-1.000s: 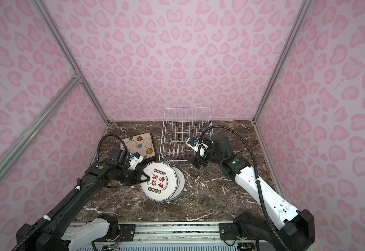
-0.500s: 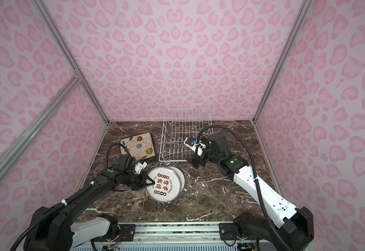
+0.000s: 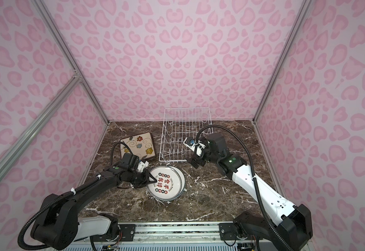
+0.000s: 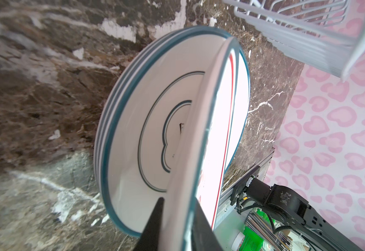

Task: Unload the plates from the dish rack
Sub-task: Place the plate among the plates.

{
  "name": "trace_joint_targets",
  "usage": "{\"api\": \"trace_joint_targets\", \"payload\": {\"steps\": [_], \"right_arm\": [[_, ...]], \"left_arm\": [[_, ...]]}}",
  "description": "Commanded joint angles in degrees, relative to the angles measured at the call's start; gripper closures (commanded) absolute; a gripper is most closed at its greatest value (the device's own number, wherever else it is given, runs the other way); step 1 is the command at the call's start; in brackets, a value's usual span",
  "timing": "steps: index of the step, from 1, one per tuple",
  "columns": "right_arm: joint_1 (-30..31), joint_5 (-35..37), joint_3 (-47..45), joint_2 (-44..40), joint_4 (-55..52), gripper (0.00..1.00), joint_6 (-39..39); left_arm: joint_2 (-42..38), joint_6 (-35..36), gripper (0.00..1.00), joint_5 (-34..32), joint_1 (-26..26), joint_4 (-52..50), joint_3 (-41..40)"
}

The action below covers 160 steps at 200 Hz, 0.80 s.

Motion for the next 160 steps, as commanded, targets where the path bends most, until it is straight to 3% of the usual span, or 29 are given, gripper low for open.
{"api": "trace_joint_targets", "payload": {"steps": [1, 19, 42, 106, 160], "right_arm": [[0.01, 0.65, -0.33, 0.11, 1.44, 0.0, -0.2], [0.07, 1.2, -1.33, -0.32, 2.44, 0.0, -0.1], [0.07, 1.2, -1.7, -0.51, 2.9, 0.01, 0.16], [0.02, 1.6, -2.33, -0.68, 3.85, 0.01, 0.24], [0.06, 1.11, -2.12, 0.27, 4.62, 0.01, 0.5]], "left_arm": [[0.9, 2.55, 0.58, -1.26, -0.16, -4.56, 2.86], [1.55, 4.83, 0.43, -2.82, -0.1, -9.05, 5.39], [2.33, 5.51, 0.3, -4.33, -0.27, -11.53, 7.15], [4.69, 5.82, 0.12, -8.81, -1.91, -16.36, 11.37], [8.38, 4.81, 0.06, -8.73, -4.48, -14.3, 13.41]]}}
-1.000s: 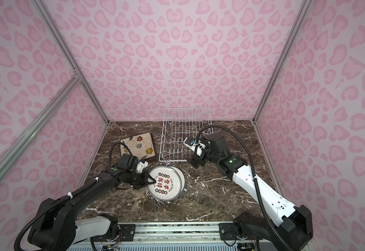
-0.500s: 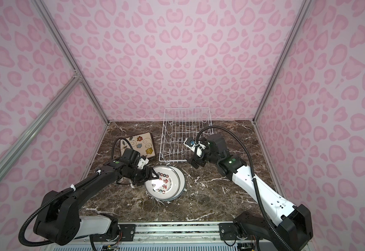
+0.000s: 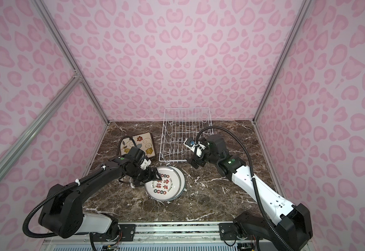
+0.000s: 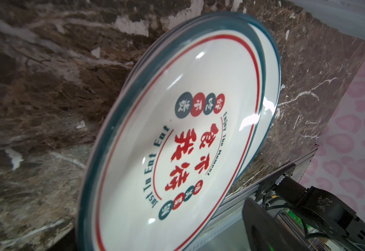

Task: Unload the plates from the dish rack
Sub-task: Place the plate among the plates.

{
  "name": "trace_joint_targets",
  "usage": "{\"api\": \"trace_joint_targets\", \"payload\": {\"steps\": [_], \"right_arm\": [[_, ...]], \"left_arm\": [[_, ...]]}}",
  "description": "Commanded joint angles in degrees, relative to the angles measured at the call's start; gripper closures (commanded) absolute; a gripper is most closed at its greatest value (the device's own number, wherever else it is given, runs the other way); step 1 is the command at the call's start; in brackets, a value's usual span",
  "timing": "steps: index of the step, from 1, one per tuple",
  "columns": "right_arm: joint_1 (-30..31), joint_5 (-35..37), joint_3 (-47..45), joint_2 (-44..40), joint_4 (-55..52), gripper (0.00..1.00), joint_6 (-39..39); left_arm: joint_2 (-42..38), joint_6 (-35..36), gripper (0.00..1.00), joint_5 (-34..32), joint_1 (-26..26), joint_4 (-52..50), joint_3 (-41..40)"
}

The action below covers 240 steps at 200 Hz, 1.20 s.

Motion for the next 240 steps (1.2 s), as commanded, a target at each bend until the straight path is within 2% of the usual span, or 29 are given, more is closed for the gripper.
{"api": "trace_joint_targets", "payload": {"steps": [1, 89, 155, 177, 198, 218, 240], "right_arm": [[0.03, 0.09, -0.11, 0.21, 2.3, 0.01, 0.46], [0.01, 2.51, -2.77, -2.11, 3.08, 0.01, 1.11], [-0.02, 3.51, -2.65, -2.52, 4.26, 0.0, 2.51], [-0.28, 7.0, -3.48, -3.78, 6.83, 0.0, 4.52], [-1.09, 20.62, -5.43, -6.84, 13.37, 0.01, 11.0], [-6.97, 25.78, -8.15, -10.0, 18.59, 0.01, 17.95], [-15.56, 29.25, -12.39, -13.24, 21.14, 0.0, 28.77]], "left_arm": [[1.72, -0.31, 0.06, -0.53, -0.59, 0.07, 2.02], [5.58, 2.96, 0.04, -2.98, -0.79, -2.56, 5.32], [4.41, 5.98, 0.03, -8.83, -0.68, -9.08, 9.75], [1.52, 7.16, 0.03, -13.45, -0.6, -10.46, 12.69], [-3.55, 10.32, 0.03, -18.31, -0.62, -9.32, 16.14], [-9.37, 13.65, 0.03, -27.11, -0.62, -6.38, 17.31], [-16.28, 17.0, 0.02, -38.02, -0.51, 0.71, 13.79]]}}
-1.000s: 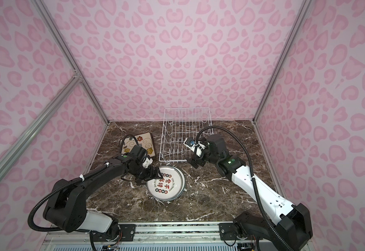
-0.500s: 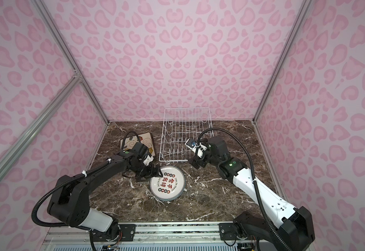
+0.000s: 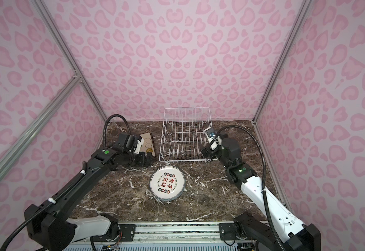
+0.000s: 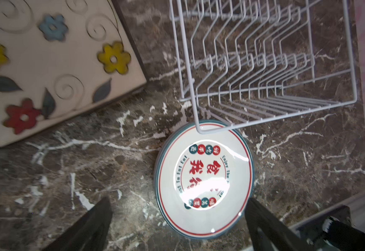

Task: Unload the plates from the dish rack
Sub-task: Place the plate among the plates, then reset both arms

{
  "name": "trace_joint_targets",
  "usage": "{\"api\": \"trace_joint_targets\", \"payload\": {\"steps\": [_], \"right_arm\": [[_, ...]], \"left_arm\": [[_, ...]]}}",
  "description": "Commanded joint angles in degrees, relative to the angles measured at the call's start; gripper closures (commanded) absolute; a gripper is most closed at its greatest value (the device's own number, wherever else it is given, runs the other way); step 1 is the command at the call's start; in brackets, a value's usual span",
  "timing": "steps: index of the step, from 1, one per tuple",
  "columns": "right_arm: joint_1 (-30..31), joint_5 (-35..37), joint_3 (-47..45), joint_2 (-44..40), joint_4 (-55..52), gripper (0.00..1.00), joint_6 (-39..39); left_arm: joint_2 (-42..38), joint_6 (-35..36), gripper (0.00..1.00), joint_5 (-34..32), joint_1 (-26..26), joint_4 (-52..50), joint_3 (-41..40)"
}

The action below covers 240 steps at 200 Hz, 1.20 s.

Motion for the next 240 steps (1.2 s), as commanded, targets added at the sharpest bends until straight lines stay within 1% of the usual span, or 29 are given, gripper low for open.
{"api": "trace_joint_targets", "payload": {"steps": [1, 10, 17, 30, 50, 70, 83, 99, 137, 152, 182, 204, 213, 230, 240], "right_arm": [[-6.67, 8.53, -3.59, -2.53, 6.49, 0.0, 14.51], [-10.44, 8.94, -6.12, -4.0, 7.49, 0.0, 18.81], [-13.22, 9.1, -8.73, -5.35, 8.75, 0.0, 21.73], [-17.64, 8.91, -14.02, -8.03, 11.75, 0.0, 26.0], [-21.79, 10.5, -23.52, -11.76, 19.6, 0.01, 29.97], [-22.97, 13.05, -30.79, -14.04, 25.01, 0.01, 29.68], [-22.94, 15.39, -32.77, -13.88, 24.69, 0.0, 27.63], [-23.01, 17.06, -34.23, -13.22, 23.94, 0.01, 26.83], [-23.18, 18.51, -39.59, -8.36, 34.56, 0.0, 26.34], [-23.14, 17.81, -40.0, -5.0, 37.05, 0.0, 26.02], [-23.15, 14.27, -39.87, 2.72, 44.17, 0.01, 25.02], [-23.14, 13.93, -38.36, 9.35, 47.84, 0.01, 24.99], [-23.14, 13.08, -37.12, 10.85, 47.69, 0.01, 24.7], [-23.13, 12.46, -36.26, 14.08, 51.05, 0.01, 23.91], [-23.14, 11.95, -35.11, 15.21, 50.7, 0.01, 22.75]], "left_arm": [[-5.59, 5.27, 0.02, -15.47, 0.15, 7.25, -2.76], [-8.68, 6.52, 0.0, -18.89, 0.3, 11.77, -5.83], [-10.83, 7.56, 0.02, -20.3, 0.71, 15.59, -8.56], [-14.18, 9.28, 0.02, -22.75, 1.51, 22.38, -13.57], [-16.94, 9.8, 0.02, -28.84, 3.08, 30.38, -20.69], [-17.13, 9.22, 0.02, -33.33, 5.24, 35.55, -25.31], [-16.31, 7.73, 0.03, -36.37, 6.62, 38.05, -27.48], [-15.31, 7.57, 0.02, -38.11, 7.57, 42.76, -30.93], [-15.79, 8.9, 0.02, -38.33, 8.05, 60.93, -41.21], [-14.82, 9.07, 0.02, -38.57, 8.74, 63.88, -42.88], [-12.58, 9.61, 0.02, -38.82, 10.25, 69.02, -45.42], [-11.94, 10.26, 0.02, -37.0, 10.91, 76.95, -48.41], [-11.09, 10.5, 0.02, -36.82, 11.23, 79.14, -48.87], [-9.07, 11.5, 0.02, -37.04, 11.52, 82.4, -49.26], [-7.73, 12.05, 0.03, -36.44, 11.93, 85.12, -49.86]]}}
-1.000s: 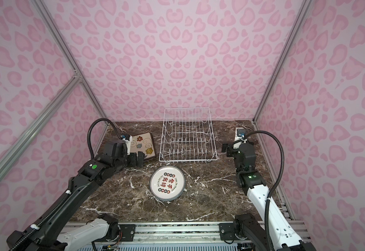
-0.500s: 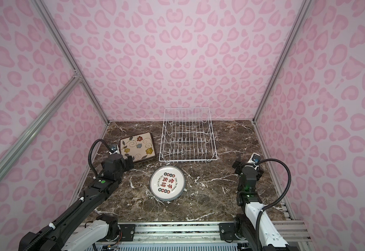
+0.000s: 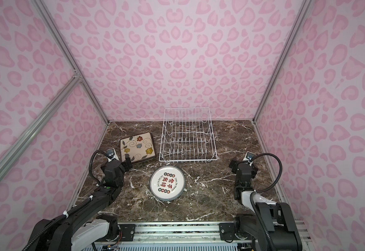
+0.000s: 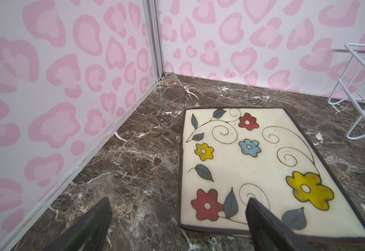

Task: Unload the plates from the dish rack
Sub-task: Reset both arms

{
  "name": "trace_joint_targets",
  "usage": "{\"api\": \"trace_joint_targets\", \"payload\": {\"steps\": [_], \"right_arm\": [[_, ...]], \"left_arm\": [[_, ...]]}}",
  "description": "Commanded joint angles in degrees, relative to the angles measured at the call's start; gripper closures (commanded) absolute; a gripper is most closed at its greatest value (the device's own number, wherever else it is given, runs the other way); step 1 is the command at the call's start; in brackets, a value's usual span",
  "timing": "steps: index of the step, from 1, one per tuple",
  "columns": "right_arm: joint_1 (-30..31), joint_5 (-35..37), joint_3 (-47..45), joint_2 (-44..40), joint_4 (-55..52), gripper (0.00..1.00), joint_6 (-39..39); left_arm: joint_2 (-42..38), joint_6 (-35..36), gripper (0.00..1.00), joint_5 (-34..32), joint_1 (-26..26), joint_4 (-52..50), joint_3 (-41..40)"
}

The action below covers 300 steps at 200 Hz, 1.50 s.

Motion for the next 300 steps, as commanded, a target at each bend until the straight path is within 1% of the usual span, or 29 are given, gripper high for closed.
{"api": "trace_joint_targets", "payload": {"steps": [1, 20, 38, 73, 81, 90, 101, 109, 130, 148, 155, 164, 170, 176, 189, 300], "right_arm": [[0.05, -1.28, 1.58, 2.45, 5.45, 0.01, -2.0], [0.05, -2.71, 2.19, 5.26, 8.23, 0.01, -4.61], [-0.02, -4.04, 1.57, 9.3, 13.86, 0.0, -5.46], [0.0, -7.18, 2.51, 17.61, 20.89, 0.0, -6.61], [0.0, -8.0, 2.8, 18.49, 22.19, 0.0, -7.26], [0.03, -8.49, 3.63, 18.28, 20.5, 0.0, -7.45], [0.05, -8.81, 5.49, 17.18, 15.46, 0.0, -7.54], [0.21, -8.89, 6.58, 16.55, 11.49, 0.0, -7.95], [0.57, -8.55, 6.1, 17.58, 14.35, 0.0, -8.58], [0.73, -8.56, 6.87, 16.92, 11.59, 0.0, -8.65], [1.03, -8.17, 7.07, 17.01, 11.5, 0.0, -8.94], [1.5, -7.58, 7.24, 17.2, 11.39, 0.0, -9.6], [1.81, -6.97, 7.43, 17.15, 10.97, 0.0, -9.73], [1.93, -6.92, 7.41, 17.02, 10.8, 0.0, -9.73], [1.94, -6.91, 7.37, 17.09, 11.18, 0.0, -9.9], [1.94, -6.91, 7.78, 17.4, 10.41, 0.0, -9.81]], "left_arm": [[2.21, 1.73, 0.03, 0.84, 0.56, 11.28, -1.0], [5.17, 2.09, 0.03, 3.48, 2.05, 16.02, -2.13], [7.34, 2.69, 0.03, 5.11, 3.39, 17.14, -2.1], [10.34, 4.44, 0.03, 11.04, 7.0, 19.51, -1.63], [11.35, 5.18, 0.03, 13.32, 7.97, 20.2, -1.25], [13.18, 5.68, 0.03, 15.0, 8.94, 21.33, -0.63], [16.12, 5.37, 0.03, 16.1, 10.21, 23.28, 0.3], [18.0, 4.77, 0.02, 17.75, 11.28, 21.66, 1.82], [21.27, 5.29, 0.01, 20.48, 11.57, 24.79, 1.26], [23.15, 5.49, 0.01, 21.38, 11.68, 33.04, -1.83], [22.38, 5.41, 0.01, 22.36, 11.95, 30.69, -1.41], [23.08, 5.88, 0.01, 23.62, 12.14, 31.14, -1.0], [22.91, 6.16, 0.01, 24.72, 12.35, 28.68, -0.01], [23.39, 6.18, 0.03, 25.47, 12.57, 27.65, 0.72], [23.27, 5.92, 0.03, 26.34, 12.97, 27.5, 0.63], [23.11, 5.95, 0.03, 26.18, 13.02, 27.37, 0.7]]}}
